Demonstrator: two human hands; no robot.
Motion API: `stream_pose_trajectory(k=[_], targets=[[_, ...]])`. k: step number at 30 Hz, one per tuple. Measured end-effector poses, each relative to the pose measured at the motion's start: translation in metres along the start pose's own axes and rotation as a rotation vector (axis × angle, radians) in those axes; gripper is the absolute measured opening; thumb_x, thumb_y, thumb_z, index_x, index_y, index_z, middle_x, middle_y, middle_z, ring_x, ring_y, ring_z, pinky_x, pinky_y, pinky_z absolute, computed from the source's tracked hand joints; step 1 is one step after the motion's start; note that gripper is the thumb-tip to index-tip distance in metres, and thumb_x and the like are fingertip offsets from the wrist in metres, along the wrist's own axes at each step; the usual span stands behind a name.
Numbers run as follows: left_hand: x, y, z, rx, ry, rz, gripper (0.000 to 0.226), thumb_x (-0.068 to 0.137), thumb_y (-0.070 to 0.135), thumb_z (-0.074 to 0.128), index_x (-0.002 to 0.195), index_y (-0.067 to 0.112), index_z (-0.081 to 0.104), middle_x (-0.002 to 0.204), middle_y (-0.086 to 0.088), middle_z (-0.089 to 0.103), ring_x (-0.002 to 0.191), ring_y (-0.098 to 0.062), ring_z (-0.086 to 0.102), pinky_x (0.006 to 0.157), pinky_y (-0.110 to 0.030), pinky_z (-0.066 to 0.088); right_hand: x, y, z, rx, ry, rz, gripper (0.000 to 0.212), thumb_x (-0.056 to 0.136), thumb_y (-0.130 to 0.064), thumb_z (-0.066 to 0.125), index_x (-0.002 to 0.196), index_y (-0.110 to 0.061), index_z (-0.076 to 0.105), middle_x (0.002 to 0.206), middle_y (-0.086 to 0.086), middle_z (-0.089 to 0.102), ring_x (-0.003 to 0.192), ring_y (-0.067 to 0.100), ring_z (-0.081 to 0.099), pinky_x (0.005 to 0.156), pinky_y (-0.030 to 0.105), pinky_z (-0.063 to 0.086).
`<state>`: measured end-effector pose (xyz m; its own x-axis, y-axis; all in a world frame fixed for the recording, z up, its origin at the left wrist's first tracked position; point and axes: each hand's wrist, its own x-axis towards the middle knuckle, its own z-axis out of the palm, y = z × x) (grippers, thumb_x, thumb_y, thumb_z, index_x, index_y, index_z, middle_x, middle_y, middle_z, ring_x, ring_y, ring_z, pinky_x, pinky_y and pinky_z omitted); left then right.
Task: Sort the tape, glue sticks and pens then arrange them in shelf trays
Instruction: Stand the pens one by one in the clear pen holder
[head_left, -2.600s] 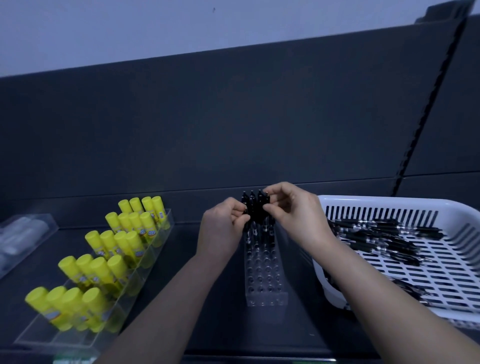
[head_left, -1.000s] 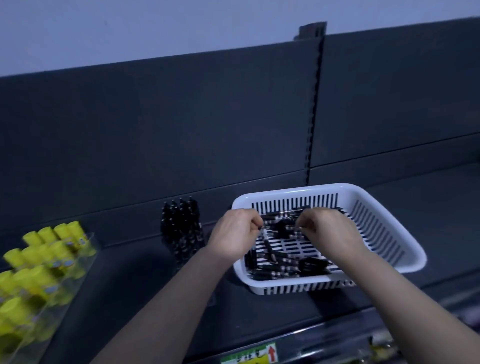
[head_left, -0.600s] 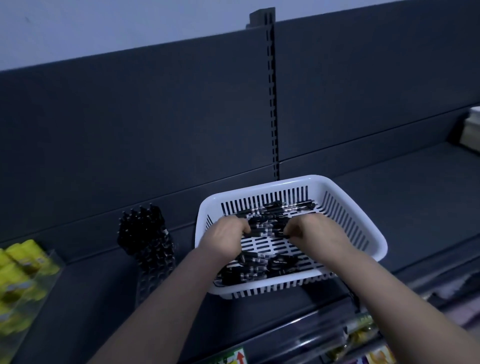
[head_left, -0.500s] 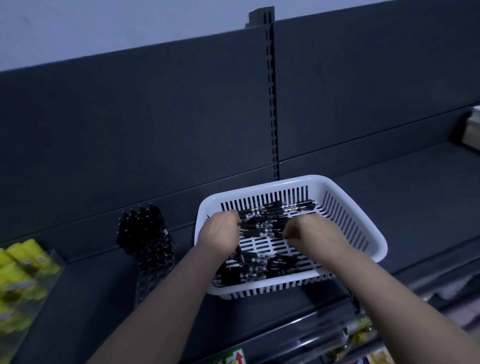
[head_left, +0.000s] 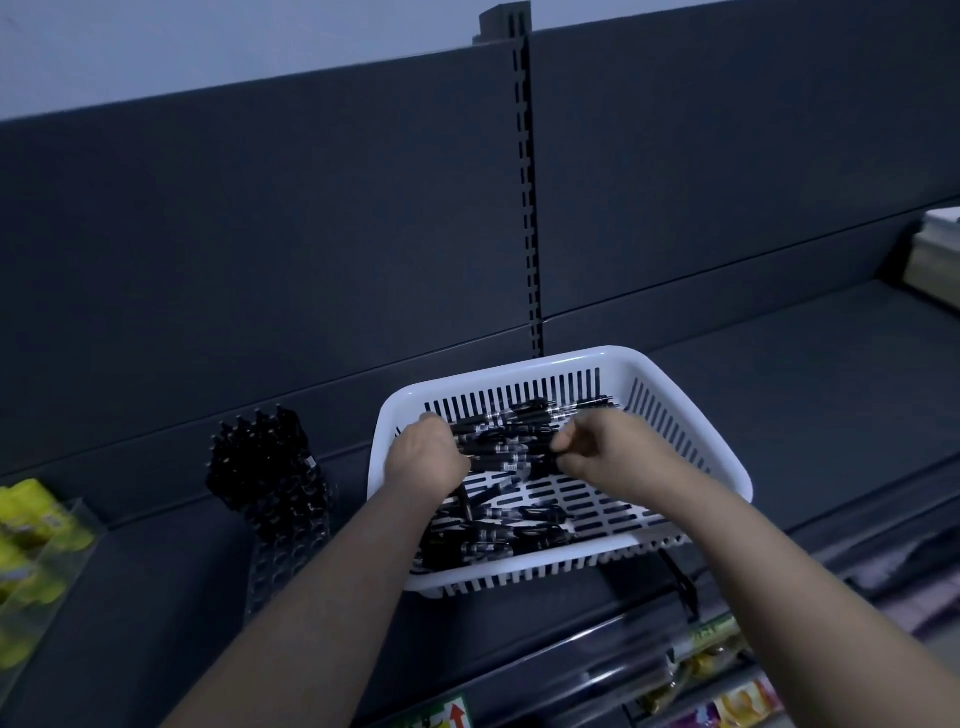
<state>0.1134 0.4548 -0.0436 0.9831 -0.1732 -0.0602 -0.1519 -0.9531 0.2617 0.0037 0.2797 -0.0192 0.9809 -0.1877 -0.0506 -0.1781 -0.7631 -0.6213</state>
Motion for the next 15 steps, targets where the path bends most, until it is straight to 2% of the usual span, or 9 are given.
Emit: stream_pose_trajectory(k=[3,6,8,10,12,15], targets=[[-0.002,0.003,-0.010,-0.064,0.034,-0.004,0.026,0.084,0.019,0.057,0.106,0.007,0.052,0.075,0.000,0.055,0.068,-0.020,0.053,0.053,-0.028,0.038,0.000,-0.009,-0.006,0.165,0.199,-0.085,0.017,0.083,-0.019,0.069,0.079,-0.031,0.058,0.076,-0.013,0.063,0.072,0.004,0.061,0.069,0.018,0.045],[-0.010,-0.001,-0.028,-0.236,0.125,0.072,0.040,0.083,0.016,0.055,0.123,0.016,0.049,0.091,0.003,0.063,0.093,-0.023,0.059,0.071,-0.030,0.044,0.003,-0.027,-0.006,0.277,0.307,-0.173,0.013,0.081,-0.018,0.072,0.082,-0.028,0.063,0.073,-0.012,0.063,0.065,0.003,0.059,0.068,0.019,0.047],[-0.018,-0.009,-0.042,-0.424,0.163,0.121,0.057,0.082,0.013,0.058,0.135,0.026,0.041,0.088,0.006,0.064,0.091,-0.019,0.061,0.080,-0.032,0.049,0.005,-0.045,-0.003,0.312,0.349,-0.228,0.014,0.081,-0.018,0.073,0.085,-0.029,0.066,0.072,-0.013,0.064,0.065,0.001,0.058,0.069,0.017,0.048],[-0.029,-0.022,-0.058,-0.587,0.172,0.151,0.074,0.081,0.011,0.061,0.142,0.037,0.030,0.086,0.010,0.062,0.084,-0.018,0.064,0.082,-0.039,0.054,0.006,-0.067,0.002,0.334,0.377,-0.290,0.016,0.080,-0.019,0.074,0.085,-0.032,0.066,0.071,-0.014,0.064,0.064,-0.001,0.058,0.066,0.009,0.044],[-0.038,-0.039,-0.073,-0.701,0.172,0.153,0.081,0.079,0.010,0.062,0.140,0.048,0.026,0.088,0.008,0.062,0.079,-0.020,0.067,0.078,-0.043,0.057,0.006,-0.090,0.009,0.373,0.374,-0.356,0.015,0.081,-0.018,0.073,0.089,-0.029,0.068,0.073,-0.013,0.064,0.066,-0.002,0.059,0.066,0.008,0.045],[-0.052,-0.070,-0.095,-0.757,0.255,0.171,0.069,0.079,0.013,0.063,0.129,0.053,0.036,0.085,0.005,0.065,0.079,-0.017,0.068,0.072,-0.044,0.059,0.006,-0.126,0.021,0.409,0.337,-0.447,0.014,0.082,-0.018,0.073,0.093,-0.027,0.070,0.078,-0.011,0.066,0.071,0.002,0.062,0.070,0.014,0.049]])
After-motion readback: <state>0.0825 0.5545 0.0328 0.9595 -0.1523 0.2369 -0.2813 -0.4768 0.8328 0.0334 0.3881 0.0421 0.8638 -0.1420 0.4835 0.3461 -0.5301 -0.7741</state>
